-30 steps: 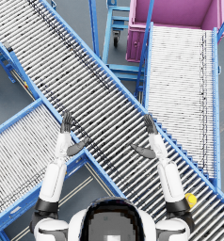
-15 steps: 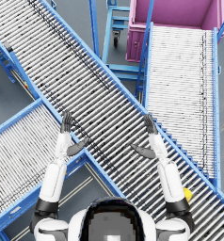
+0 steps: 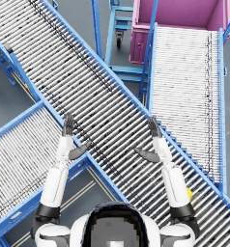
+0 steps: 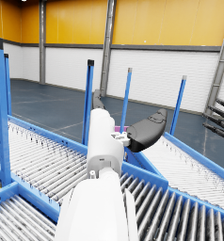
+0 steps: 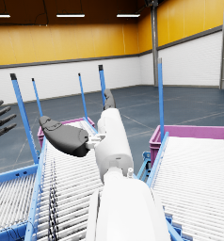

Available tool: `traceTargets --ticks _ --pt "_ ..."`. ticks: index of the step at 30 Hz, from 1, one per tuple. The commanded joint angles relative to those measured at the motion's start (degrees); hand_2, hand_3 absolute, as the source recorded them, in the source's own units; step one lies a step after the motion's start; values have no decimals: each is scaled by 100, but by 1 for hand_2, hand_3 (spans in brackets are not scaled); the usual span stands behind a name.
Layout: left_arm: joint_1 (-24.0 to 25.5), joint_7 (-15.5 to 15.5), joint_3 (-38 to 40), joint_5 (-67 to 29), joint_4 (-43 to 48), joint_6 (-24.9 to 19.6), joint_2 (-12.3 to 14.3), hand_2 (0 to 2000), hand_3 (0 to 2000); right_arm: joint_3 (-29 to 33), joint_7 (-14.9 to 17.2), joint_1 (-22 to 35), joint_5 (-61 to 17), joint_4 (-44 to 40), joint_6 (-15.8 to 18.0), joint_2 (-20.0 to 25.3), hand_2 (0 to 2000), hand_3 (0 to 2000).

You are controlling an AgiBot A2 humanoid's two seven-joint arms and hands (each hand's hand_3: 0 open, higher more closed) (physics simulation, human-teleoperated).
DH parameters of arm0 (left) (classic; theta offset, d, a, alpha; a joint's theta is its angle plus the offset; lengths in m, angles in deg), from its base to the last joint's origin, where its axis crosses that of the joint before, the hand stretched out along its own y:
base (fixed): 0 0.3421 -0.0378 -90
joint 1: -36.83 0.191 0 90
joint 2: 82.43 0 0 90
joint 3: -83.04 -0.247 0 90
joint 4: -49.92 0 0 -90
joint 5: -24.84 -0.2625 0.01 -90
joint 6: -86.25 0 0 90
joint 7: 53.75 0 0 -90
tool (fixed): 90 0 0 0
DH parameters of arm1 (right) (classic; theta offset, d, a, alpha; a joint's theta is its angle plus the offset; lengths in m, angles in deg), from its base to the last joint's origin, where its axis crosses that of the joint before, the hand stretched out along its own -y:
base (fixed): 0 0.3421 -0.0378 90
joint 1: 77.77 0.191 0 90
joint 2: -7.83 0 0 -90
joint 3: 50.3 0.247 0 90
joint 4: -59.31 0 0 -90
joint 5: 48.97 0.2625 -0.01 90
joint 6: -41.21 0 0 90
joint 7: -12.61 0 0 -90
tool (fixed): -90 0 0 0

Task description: Pick up the oil and place it on the left assembly line, put the cola on the right, and keep Sprite still

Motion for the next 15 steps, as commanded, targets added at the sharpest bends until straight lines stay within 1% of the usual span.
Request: traceTargets --ticks 1,15 --pt "0 0 0 0 0 0 0 0 0 0 0 0 0 0 0 0 0 0" --pt "0 0 0 0 0 0 0 0 0 0 0 0 0 0 0 0 0 0"
